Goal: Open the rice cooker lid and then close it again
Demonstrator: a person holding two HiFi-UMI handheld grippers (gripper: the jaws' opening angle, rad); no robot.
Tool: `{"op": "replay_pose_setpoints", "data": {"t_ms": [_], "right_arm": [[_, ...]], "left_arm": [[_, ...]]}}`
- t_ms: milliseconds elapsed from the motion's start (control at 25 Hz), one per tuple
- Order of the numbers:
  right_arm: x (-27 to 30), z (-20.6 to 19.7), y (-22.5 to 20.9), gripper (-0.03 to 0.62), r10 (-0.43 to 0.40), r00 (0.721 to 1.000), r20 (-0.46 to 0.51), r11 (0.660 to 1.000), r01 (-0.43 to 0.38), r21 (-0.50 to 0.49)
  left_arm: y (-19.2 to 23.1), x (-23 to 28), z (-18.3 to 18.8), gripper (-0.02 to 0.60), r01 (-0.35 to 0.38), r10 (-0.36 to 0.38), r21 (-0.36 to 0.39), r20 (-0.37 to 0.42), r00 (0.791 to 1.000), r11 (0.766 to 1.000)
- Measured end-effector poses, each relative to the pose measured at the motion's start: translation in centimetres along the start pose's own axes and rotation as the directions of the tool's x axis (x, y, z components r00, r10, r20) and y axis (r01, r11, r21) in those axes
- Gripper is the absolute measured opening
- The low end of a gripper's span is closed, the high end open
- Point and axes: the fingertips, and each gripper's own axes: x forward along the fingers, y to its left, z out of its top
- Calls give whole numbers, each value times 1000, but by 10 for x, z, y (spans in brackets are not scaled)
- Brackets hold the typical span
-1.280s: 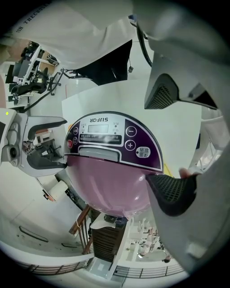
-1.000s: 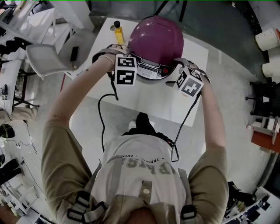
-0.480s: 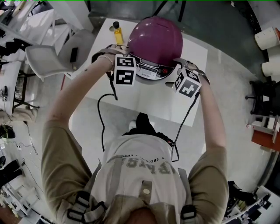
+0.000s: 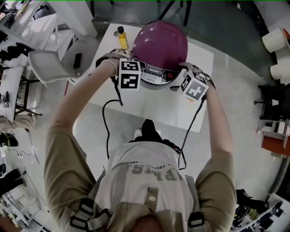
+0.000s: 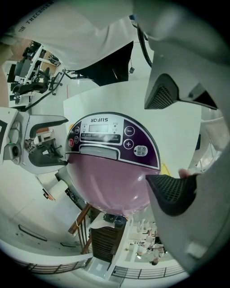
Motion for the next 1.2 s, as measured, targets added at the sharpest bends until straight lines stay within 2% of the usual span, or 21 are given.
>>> {"op": "replay_pose_setpoints", "data": {"t_ms": [240, 400, 520, 600, 680, 760, 840, 1000, 1120, 1200], "right_arm": [[-15, 18, -4, 443, -60, 995, 79, 997, 56, 47], [-31, 37, -6, 443, -142, 975, 169, 989, 130, 76], [-42, 46, -9, 443, -227, 946, 230, 971, 203, 124], [-49, 50, -11, 443, -285, 923, 258, 954, 247, 172], [-59, 55, -15, 443, -349, 891, 292, 929, 288, 231], [-70, 61, -19, 443, -414, 847, 334, 899, 323, 297], [-82, 63, -22, 443, -484, 798, 359, 860, 358, 364], [-101, 63, -27, 440, -650, 669, 362, 744, 461, 484], [-117, 62, -28, 429, -743, 565, 359, 651, 484, 585], [-129, 60, -27, 400, -795, 501, 341, 587, 494, 642]], "left_arm": [[4, -15, 4, 466, -26, 29, -50, 54, 998, 998], [8, -29, 7, 462, -60, 75, -121, 121, 990, 991], [11, -40, 10, 460, -105, 134, -171, 169, 977, 980], [12, -50, 14, 436, -134, 179, -211, 209, 961, 968], [11, -61, 18, 434, -155, 221, -255, 254, 942, 954], [14, -72, 21, 434, -180, 275, -310, 297, 915, 933], [21, -87, 23, 434, -216, 358, -393, 334, 872, 894], [34, -121, 29, 426, -258, 548, -594, 380, 745, 762], [34, -138, 31, 416, -279, 641, -677, 369, 673, 682], [33, -148, 27, 400, -288, 696, -728, 346, 629, 622]]}}
